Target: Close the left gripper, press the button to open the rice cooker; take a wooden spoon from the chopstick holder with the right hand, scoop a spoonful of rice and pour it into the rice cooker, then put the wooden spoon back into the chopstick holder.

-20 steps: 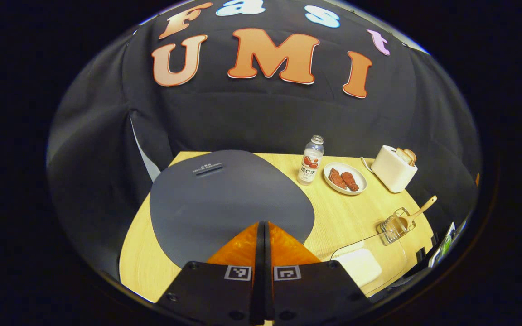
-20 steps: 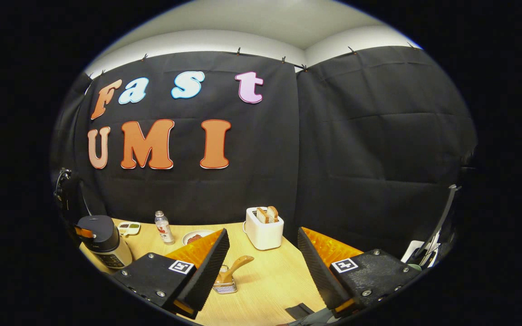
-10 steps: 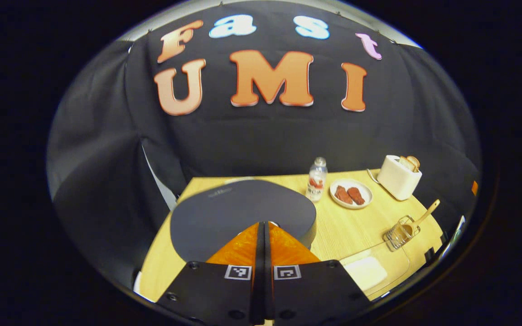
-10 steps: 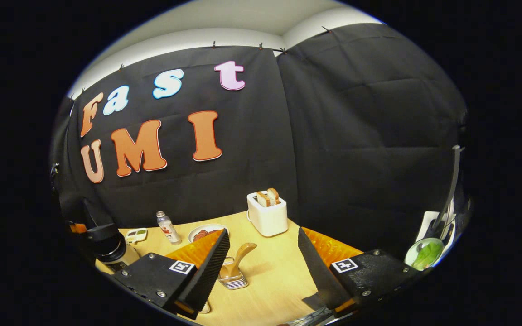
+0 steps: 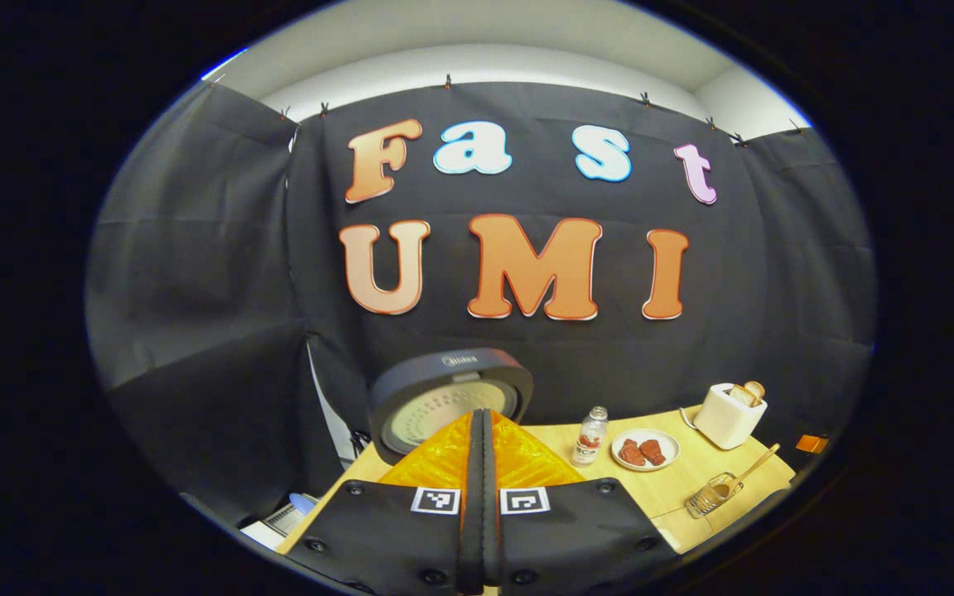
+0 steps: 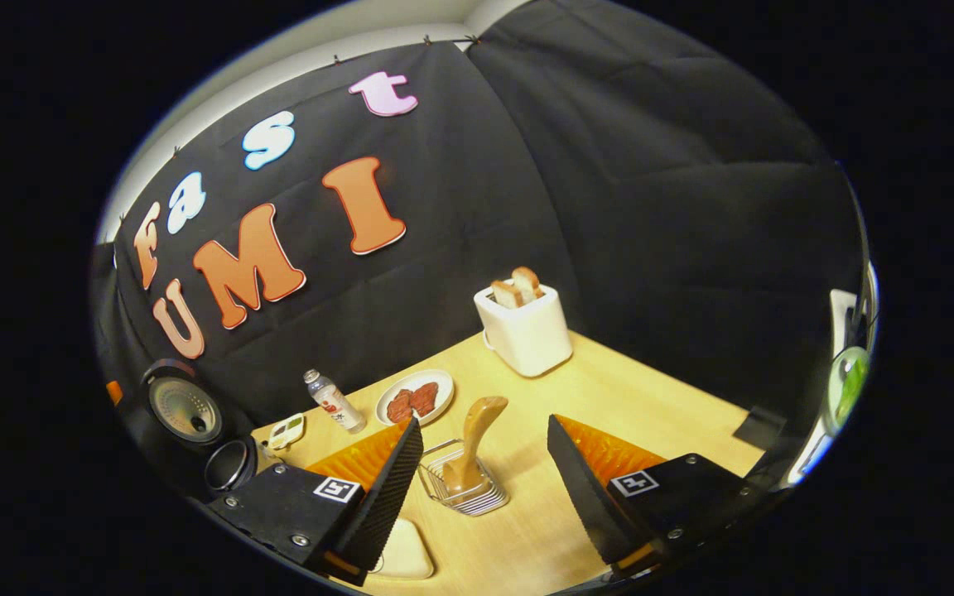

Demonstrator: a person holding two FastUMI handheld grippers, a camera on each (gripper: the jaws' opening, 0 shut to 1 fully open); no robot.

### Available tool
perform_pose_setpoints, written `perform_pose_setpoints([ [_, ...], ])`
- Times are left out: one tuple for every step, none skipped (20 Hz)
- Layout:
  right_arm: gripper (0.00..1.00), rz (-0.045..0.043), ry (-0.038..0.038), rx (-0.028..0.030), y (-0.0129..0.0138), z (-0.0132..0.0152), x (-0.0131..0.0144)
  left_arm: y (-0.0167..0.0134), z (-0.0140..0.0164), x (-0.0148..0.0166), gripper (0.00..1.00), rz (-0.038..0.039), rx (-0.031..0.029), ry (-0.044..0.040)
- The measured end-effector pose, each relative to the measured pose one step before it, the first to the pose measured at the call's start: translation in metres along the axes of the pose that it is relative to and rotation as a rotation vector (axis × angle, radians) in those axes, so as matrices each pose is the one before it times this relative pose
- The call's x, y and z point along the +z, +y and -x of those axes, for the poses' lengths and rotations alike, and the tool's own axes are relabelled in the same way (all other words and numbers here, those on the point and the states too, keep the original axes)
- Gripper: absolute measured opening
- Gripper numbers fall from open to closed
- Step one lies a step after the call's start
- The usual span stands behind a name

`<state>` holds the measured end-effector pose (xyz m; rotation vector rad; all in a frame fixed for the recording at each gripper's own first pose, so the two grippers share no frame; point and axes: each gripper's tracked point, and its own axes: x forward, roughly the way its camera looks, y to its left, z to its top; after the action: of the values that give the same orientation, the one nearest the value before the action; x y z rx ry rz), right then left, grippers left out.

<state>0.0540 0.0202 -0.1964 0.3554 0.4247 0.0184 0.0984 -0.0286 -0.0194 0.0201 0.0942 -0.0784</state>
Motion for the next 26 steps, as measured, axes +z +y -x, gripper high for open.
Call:
perform_pose_setpoints([
  [0.94,-0.01738,0.01133,-0.00152,-0.00150,-0.01040,-0.00439,0.00272,0.00496,0.00442,0.04,0.00508,0.01138,-0.01701],
  [0.94,-0.01864,0.01396,0.00056,-0.00218,-0.01074,-0.00402,0.00858,0.00461,0.00695,0.04,-0.00465,0.02409,-0.02694],
  [0.93,-0.01786,0.01707,0.00648,-0.00013,-0.00980,-0.00623,0.01296,0.00331,0.00624,0.04,-0.01114,0.03573,-0.02029],
  [0.92,-0.01813,0.01775,0.01143,0.00123,-0.00887,-0.00446,0.01094,0.00512,0.00381,0.04,-0.00136,0.02867,-0.01230],
  [0.91,-0.02004,0.01327,0.01568,0.00298,-0.00612,-0.00397,0.00688,0.00416,0.00076,0.04,0.01439,0.01871,-0.00356],
  [0.87,-0.01450,0.00245,0.00796,0.00138,-0.00778,-0.00175,0.00582,0.00294,0.00302,0.04,0.01887,0.01775,-0.00253],
  [0.85,-0.01031,0.00614,-0.00504,-0.00096,-0.00905,-0.00289,0.00894,0.00346,0.00019,0.04,0.00761,0.02441,-0.00259],
  [0.80,-0.01447,0.01047,-0.00280,-0.00354,-0.00801,-0.00320,0.00967,0.00222,0.00250,0.05,-0.00528,0.02822,-0.00573],
  [0.78,-0.02484,0.01561,-0.00243,-0.00072,-0.00235,-0.00268,0.01071,0.00115,0.00045,0.03,-0.01388,0.02499,-0.00745],
  [0.73,-0.02794,0.01365,0.00304,-0.00037,-0.00546,-0.00299,0.00652,0.00142,0.00420,0.04,-0.01543,0.02456,-0.00770],
  [0.70,-0.01933,0.00722,-0.00238,0.00018,-0.00272,-0.00223,0.00585,0.00369,0.00146,0.05,-0.01276,0.02226,-0.01321],
  [0.64,-0.01269,-0.00153,0.00641,0.00091,-0.00351,0.00075,0.00428,0.00103,0.00107,0.05,-0.00975,0.01606,-0.00815],
  [0.61,-0.01185,-0.00708,0.00785,0.00348,-0.00018,0.00144,0.00277,0.00224,0.00132,0.10,-0.00894,0.00597,-0.00151],
  [0.54,-0.00674,-0.00600,0.00682,0.00220,-0.00227,0.00201,-0.00026,0.00164,-0.00181,0.17,-0.00502,-0.00162,0.00116],
  [0.51,-0.00506,-0.00064,0.00883,0.00298,-0.00064,-0.00010,0.00109,0.00200,-0.00062,0.24,-0.00191,-0.00285,0.00273],
  [0.43,-0.00783,0.00234,0.00626,0.00191,-0.00196,-0.00006,-0.00058,0.00302,-0.00073,0.21,0.00363,-0.01266,0.00139],
  [0.31,-0.01146,-0.00390,0.00384,0.00034,-0.00255,0.00078,-0.00067,0.00109,-0.00159,0.31,0.00126,-0.00826,0.00430],
  [0.32,-0.00813,-0.00475,-0.00163,0.00005,-0.00216,0.00110,0.00215,-0.00035,0.00048,0.40,0.00108,0.00199,-0.00005],
  [0.30,-0.00447,-0.00674,0.00102,-0.00008,0.00015,0.00048,0.00039,0.00057,0.00052,0.50,0.00599,-0.00126,-0.00208],
  [0.28,-0.00082,0.00174,0.00129,0.00148,0.00055,-0.00001,-0.00011,0.00073,-0.00056,0.40,0.00074,-0.00581,-0.00111],
  [0.28,-0.00024,-0.01230,-0.00155,0.00087,-0.00014,0.00054,-0.00009,0.00236,-0.00238,0.51,-0.00029,0.00111,0.00160],
  [0.26,0.00584,-0.01010,0.00101,0.00032,-0.00041,-0.00032,0.00254,0.00190,-0.00295,0.63,-0.01019,0.00308,0.00873],
  [0.25,0.00082,-0.01075,0.00097,-0.00047,0.00381,0.00126,0.00173,-0.00041,-0.00267,0.74,-0.01026,0.00663,0.00567],
  [0.20,-0.00031,-0.00791,-0.00253,0.00117,0.00132,0.00143,0.00207,0.00179,-0.00227,0.85,-0.00801,0.00497,0.00658],
  [0.17,0.00400,-0.00366,0.00224,0.00282,0.00172,0.00026,0.00138,0.00138,-0.00074,0.96,-0.00316,0.00192,0.00495],
  [0.13,0.00885,-0.00539,0.00163,0.00419,0.00133,0.00122,0.00096,-0.00012,-0.00052,0.99,0.00109,0.00448,0.00434],
])
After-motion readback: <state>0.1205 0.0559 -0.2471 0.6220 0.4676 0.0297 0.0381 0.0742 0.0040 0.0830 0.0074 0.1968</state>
